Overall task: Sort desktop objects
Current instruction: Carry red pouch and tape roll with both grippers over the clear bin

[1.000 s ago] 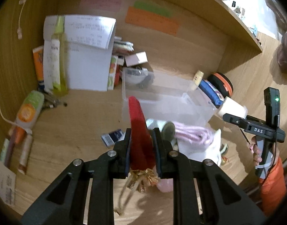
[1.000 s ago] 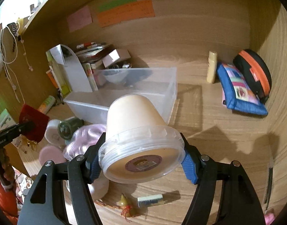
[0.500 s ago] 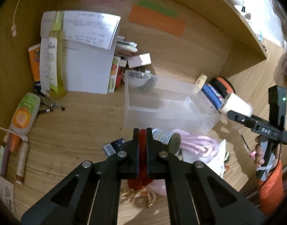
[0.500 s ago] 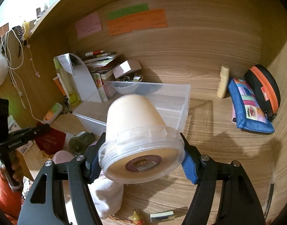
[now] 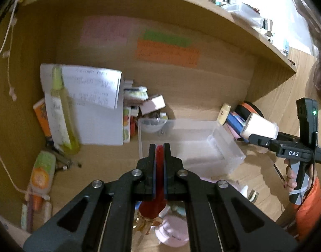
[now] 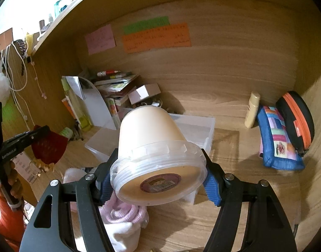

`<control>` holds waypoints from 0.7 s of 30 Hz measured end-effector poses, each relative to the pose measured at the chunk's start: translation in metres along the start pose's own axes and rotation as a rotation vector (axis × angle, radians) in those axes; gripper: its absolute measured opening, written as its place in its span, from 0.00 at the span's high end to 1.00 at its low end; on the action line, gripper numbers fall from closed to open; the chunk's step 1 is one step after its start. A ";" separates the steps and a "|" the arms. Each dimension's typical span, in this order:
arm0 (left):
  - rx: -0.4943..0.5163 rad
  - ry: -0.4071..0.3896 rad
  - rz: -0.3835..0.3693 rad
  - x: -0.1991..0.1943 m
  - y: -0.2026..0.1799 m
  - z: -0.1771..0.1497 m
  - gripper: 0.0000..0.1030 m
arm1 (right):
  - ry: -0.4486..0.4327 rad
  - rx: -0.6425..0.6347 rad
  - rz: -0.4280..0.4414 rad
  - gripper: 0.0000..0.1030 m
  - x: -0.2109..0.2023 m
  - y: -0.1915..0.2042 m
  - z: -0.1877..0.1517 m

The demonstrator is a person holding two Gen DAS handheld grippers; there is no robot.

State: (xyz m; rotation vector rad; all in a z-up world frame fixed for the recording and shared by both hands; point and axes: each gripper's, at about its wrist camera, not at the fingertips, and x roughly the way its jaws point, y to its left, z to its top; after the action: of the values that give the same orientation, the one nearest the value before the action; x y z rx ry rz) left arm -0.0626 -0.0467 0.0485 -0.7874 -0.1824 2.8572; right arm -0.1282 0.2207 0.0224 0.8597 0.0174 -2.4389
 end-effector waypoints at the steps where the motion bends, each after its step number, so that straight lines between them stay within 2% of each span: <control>1: 0.013 -0.007 0.008 0.001 -0.002 0.005 0.97 | -0.001 -0.002 0.000 0.35 0.001 0.001 0.002; 4: 0.048 -0.021 0.032 0.007 -0.008 0.019 0.97 | 0.000 -0.006 0.008 0.35 0.005 0.001 0.008; 14: 0.087 -0.005 0.037 0.048 -0.016 0.051 0.97 | 0.020 -0.013 0.015 0.35 0.027 -0.006 0.025; 21: 0.114 0.020 0.038 0.084 -0.019 0.066 0.97 | 0.072 -0.018 0.016 0.35 0.056 -0.012 0.028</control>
State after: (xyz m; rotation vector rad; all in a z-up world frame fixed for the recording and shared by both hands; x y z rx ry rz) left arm -0.1654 -0.0162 0.0663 -0.8040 -0.0017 2.8635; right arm -0.1862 0.1977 0.0095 0.9353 0.0588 -2.3883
